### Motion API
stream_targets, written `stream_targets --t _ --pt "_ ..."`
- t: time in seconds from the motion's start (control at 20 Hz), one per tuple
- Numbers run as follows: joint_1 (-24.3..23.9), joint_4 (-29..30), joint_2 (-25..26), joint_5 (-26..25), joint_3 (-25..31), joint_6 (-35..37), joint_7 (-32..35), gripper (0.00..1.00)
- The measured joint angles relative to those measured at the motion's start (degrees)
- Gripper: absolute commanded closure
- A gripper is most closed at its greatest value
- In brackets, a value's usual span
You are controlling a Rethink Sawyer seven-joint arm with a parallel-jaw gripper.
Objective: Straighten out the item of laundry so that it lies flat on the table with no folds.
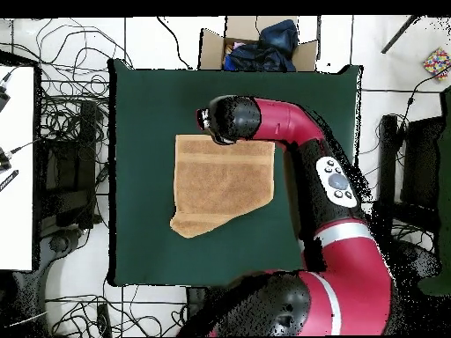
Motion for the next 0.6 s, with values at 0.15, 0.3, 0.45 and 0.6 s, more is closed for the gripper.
stream_targets --t 0.15,0.3,0.45,0.6 --pt "1.06 -1.23 0.92 -0.09 -0.04 0.0 0.0 0.0" --pt "1.83 -2.11 1.6 -0.12 -0.04 0.0 0.0 0.0" --pt "2.29 -2.89 2.09 -0.12 -0.05 0.0 0.0 0.0" --pt "2.46 -3.93 2.73 -0.12 -0.06 0.54 0.0 0.0"
